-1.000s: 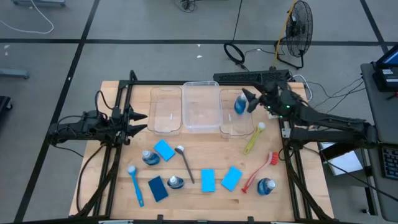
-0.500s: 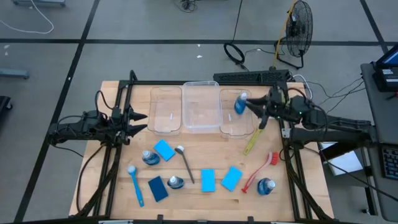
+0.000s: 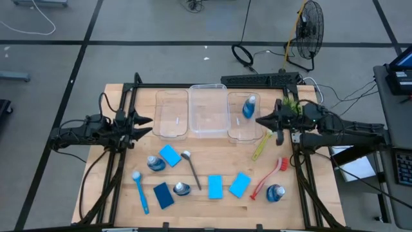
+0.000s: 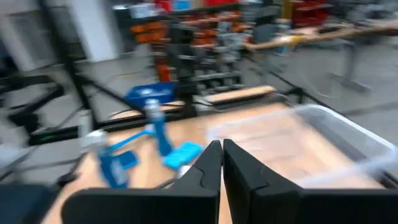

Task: Pick & Place Kitchen Sink Supplies
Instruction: Put the blue dishwashing liquid bottle into the right transparent bin

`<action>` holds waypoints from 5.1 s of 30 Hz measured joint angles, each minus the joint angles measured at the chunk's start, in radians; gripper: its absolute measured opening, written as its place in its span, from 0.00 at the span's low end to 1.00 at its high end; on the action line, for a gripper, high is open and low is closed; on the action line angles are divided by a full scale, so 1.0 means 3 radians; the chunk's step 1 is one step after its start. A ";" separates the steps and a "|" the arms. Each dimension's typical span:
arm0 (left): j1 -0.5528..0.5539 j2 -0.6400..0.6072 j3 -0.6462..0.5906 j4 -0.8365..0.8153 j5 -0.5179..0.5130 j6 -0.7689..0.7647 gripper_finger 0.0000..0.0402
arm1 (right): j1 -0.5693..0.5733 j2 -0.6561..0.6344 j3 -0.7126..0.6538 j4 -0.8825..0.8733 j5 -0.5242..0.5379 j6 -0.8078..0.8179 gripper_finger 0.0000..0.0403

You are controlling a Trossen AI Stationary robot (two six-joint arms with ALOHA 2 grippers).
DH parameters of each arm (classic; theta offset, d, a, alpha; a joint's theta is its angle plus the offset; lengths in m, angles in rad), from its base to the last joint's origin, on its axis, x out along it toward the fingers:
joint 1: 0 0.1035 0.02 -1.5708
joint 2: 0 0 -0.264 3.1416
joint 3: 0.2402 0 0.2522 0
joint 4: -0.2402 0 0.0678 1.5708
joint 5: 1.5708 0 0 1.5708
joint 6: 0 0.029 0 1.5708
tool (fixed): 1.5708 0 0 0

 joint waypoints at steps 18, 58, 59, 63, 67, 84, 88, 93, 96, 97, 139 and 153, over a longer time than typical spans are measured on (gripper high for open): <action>0.0001 0.0000 -0.0001 0.0492 -0.0501 -0.0098 0.56 | 0.0130 -0.0958 -0.1414 0.1258 -0.0371 0.0237 0.00; -0.0731 0.3540 0.3379 -0.4182 0.0683 -0.1729 0.56 | 0.0130 -0.1243 -0.1860 0.1638 -0.0359 0.0589 0.00; -0.0782 0.3542 0.3379 -0.4143 0.0777 -0.1863 0.56 | 0.0130 -0.1243 -0.1860 0.1638 -0.0359 0.0589 0.00; -0.0956 0.3559 0.3379 -0.3922 0.0948 -0.2357 0.56 | 0.0130 -0.1243 -0.1860 0.1638 -0.0359 0.0589 0.00; -0.1085 0.3558 0.3379 -0.3747 0.0909 -0.2667 0.56 | 0.0130 -0.1243 -0.1860 0.1651 -0.0359 0.0589 0.00; -0.1425 0.3768 0.3376 -0.3765 0.0619 -0.3036 0.61 | 0.0130 -0.1242 -0.1860 0.1662 -0.0359 0.0589 0.00; -0.1464 0.3923 0.3375 -0.3829 0.0649 -0.2932 0.74 | 0.0130 -0.1243 -0.1860 0.1666 -0.0359 0.0589 0.00; -0.1464 0.4069 0.3375 -0.4135 0.0646 -0.2894 0.92 | 0.0129 -0.1243 -0.1860 0.1677 -0.0359 0.0608 0.00; -0.1496 0.4105 0.3374 -0.4122 0.0624 -0.2839 0.98 | 0.0130 -0.1243 -0.1860 0.1685 -0.0360 0.0664 0.00; -0.1518 0.4107 0.3374 -0.4094 0.0596 -0.2808 0.99 | 0.0129 -0.1243 -0.1860 0.1687 -0.0365 0.0671 0.00; -0.1629 0.4826 0.2994 -0.4049 0.0307 -0.2508 0.65 | 0.0130 -0.1243 -0.1860 0.1686 -0.0372 0.0664 0.00; -0.1629 0.4823 0.2815 -0.3673 0.0210 -0.2487 0.44 | 0.0129 -0.1243 -0.1860 0.1686 -0.0372 0.0664 0.00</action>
